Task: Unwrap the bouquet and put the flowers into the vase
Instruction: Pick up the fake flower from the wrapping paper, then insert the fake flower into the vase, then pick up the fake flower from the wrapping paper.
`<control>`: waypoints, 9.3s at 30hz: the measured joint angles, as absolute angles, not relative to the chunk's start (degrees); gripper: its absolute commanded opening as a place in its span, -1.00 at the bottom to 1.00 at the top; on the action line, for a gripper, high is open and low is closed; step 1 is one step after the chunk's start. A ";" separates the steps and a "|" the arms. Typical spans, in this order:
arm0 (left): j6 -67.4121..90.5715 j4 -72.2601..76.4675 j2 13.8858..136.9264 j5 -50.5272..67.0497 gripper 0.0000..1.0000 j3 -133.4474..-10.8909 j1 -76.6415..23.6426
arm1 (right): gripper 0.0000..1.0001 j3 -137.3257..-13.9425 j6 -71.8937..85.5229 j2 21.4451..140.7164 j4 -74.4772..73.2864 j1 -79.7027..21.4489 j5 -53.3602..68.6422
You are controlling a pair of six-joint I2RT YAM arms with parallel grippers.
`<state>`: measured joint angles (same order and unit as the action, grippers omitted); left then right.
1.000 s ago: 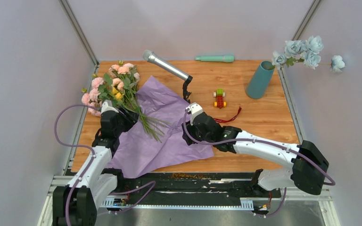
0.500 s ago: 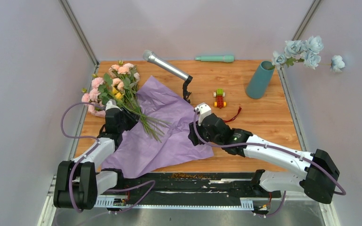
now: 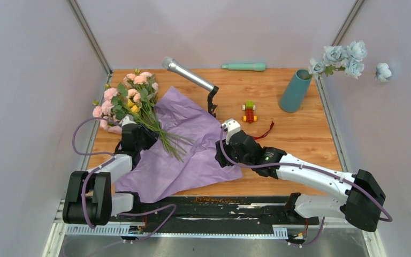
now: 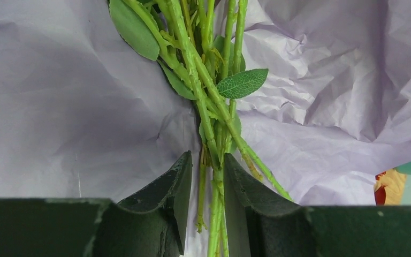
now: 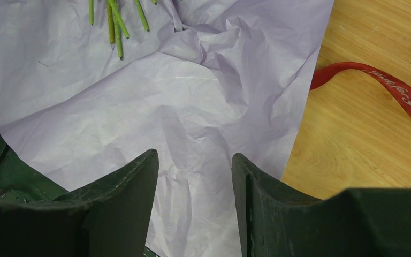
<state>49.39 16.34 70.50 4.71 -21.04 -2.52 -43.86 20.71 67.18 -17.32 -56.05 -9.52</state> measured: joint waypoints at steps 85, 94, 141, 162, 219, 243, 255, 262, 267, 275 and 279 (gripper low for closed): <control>20.56 6.72 45.95 42.02 -1.00 -41.67 -35.62 | 0.21 -59.51 29.08 60.93 8.75 -45.28 17.58; 19.77 5.93 44.73 41.28 -1.00 -39.46 -35.59 | -0.09 -59.53 31.22 63.46 11.75 -45.30 17.04; 13.13 -16.12 47.64 15.77 1.00 -45.41 -12.34 | -1.00 -77.89 3.29 71.55 -15.94 -25.15 -27.00; 11.86 -20.47 48.05 10.31 1.00 -45.60 -9.91 | -1.00 -101.25 -15.03 85.47 3.88 -7.07 -26.41; 11.64 -20.84 46.94 10.90 1.00 -45.60 -9.91 | -0.23 -81.58 -11.40 97.32 6.04 3.25 -11.97; 11.64 -20.86 46.41 10.81 0.98 -45.60 -9.93 | 0.40 -80.60 -9.39 92.07 2.22 3.46 -4.62; 13.87 -20.25 47.97 8.88 0.93 -45.58 -9.93 | 0.42 -75.68 2.59 74.30 -3.97 3.14 10.44; 18.70 -17.32 51.68 4.80 0.97 -44.23 -9.91 | 0.38 -65.95 10.46 63.00 -5.87 2.81 15.86; 25.61 -12.84 56.90 2.50 0.69 -41.41 -8.84 | 0.38 -57.01 13.56 56.45 -8.88 2.81 17.96; 41.98 -2.74 62.11 -3.75 0.18 -31.05 -6.46 | 0.37 -52.84 15.35 50.48 -12.34 2.76 22.04; 47.16 1.41 62.63 -7.60 0.08 -28.29 -6.35 | 0.37 -52.84 15.14 49.23 -13.58 1.87 22.65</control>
<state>47.16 1.41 62.63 -7.60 -28.29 -6.35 -52.84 15.14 49.23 -13.58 1.87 22.65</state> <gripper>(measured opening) 0.571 0.689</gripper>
